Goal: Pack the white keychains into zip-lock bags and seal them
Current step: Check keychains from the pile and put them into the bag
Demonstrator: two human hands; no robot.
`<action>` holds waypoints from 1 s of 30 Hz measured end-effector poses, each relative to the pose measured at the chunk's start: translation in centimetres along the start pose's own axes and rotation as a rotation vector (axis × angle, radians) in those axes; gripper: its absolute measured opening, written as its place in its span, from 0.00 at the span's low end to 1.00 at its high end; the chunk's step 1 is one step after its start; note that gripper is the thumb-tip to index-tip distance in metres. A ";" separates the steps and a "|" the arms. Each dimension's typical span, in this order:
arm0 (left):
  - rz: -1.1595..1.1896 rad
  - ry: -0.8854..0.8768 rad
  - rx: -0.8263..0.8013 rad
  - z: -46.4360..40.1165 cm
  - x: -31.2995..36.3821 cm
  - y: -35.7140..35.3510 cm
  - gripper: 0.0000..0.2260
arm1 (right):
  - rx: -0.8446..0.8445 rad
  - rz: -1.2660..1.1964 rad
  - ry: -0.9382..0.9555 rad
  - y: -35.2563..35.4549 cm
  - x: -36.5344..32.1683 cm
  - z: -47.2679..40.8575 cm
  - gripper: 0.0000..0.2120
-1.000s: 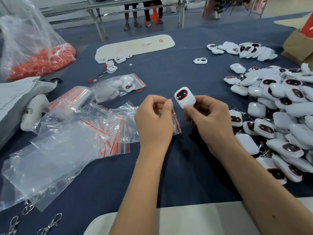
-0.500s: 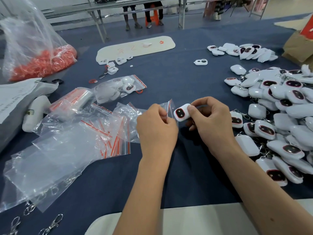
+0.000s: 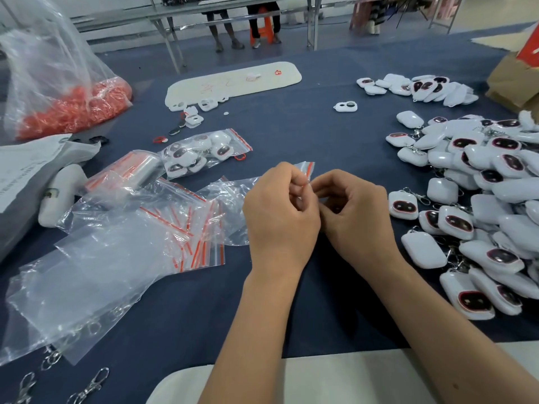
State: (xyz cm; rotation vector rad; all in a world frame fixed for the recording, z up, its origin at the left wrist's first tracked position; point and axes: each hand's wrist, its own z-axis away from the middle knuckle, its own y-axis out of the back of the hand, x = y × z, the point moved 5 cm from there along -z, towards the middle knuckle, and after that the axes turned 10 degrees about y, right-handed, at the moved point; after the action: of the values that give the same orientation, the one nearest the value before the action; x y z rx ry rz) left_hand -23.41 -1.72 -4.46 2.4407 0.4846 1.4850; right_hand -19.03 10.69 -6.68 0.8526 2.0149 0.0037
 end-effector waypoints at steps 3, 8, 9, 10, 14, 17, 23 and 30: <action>0.012 -0.079 -0.004 0.4 0.8 -0.1 0.06 | 0.019 0.061 0.047 0.3 -0.3 -0.1 0.10; 0.041 -0.058 0.128 0.1 0.5 1.0 0.05 | -0.229 -0.258 -0.024 -1.1 -0.3 -0.1 0.17; 0.052 -0.055 0.141 0.1 0.5 1.2 0.05 | -0.224 -0.204 -0.020 -1.1 -0.1 0.0 0.17; 0.061 -0.059 0.145 0.1 0.6 1.2 0.05 | -0.193 -0.113 -0.010 -1.0 0.0 0.0 0.16; 0.080 -0.084 0.159 0.3 1.0 1.2 0.04 | -0.117 0.068 -0.141 -0.6 1.0 -0.1 0.07; 0.090 -0.064 0.181 0.2 0.7 1.3 0.04 | -0.194 -0.011 -0.176 -0.9 0.9 -0.1 0.03; 0.006 0.018 0.059 -0.1 -0.1 0.3 0.05 | 0.007 -0.134 -0.075 0.3 0.4 -0.2 0.05; 0.045 -0.060 0.103 -0.1 0.4 1.0 0.03 | -0.094 -0.394 -0.078 -0.7 0.1 -0.2 0.08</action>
State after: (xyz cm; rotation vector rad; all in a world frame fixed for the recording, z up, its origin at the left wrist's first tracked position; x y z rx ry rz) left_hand -23.17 -2.42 -3.71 2.5834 0.5084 1.4331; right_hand -19.62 10.29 -6.91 0.3815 2.0596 -0.1533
